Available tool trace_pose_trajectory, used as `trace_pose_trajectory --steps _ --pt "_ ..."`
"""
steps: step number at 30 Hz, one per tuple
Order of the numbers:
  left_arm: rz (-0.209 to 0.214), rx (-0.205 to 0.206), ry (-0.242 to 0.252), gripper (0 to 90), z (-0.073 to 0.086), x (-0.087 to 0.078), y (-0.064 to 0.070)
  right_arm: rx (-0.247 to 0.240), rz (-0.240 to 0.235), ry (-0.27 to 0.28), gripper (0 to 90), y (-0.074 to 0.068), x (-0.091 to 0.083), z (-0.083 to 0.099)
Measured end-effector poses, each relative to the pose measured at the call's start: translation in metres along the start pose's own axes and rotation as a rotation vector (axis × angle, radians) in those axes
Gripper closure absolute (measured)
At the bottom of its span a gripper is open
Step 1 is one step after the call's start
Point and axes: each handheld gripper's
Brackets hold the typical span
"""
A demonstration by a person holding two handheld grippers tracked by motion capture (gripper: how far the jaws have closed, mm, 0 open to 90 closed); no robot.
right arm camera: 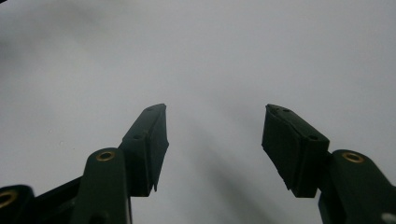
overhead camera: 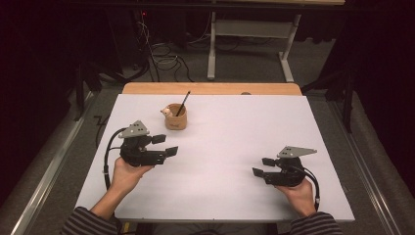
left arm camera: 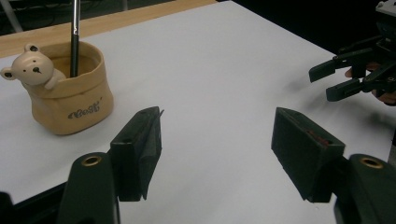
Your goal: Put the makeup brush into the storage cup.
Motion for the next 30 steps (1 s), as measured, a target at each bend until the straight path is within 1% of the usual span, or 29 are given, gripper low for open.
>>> trace_pose_trajectory --steps 16,30 --pt "-0.008 -0.015 0.005 33.8 0.013 0.002 0.002 0.001 0.000 0.000 42.0 0.000 0.000 0.000" --pt "-0.024 -0.011 -0.001 33.8 0.020 0.005 0.003 -0.001 -0.002 -0.001 41.9 0.000 0.000 0.000"
Point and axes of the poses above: each handheld gripper's, and its own axes: x roughly forward along the jaws, z roughly out of its underside, y roughly to its right, and after that the axes turned 2 degrees about -x, right-handed
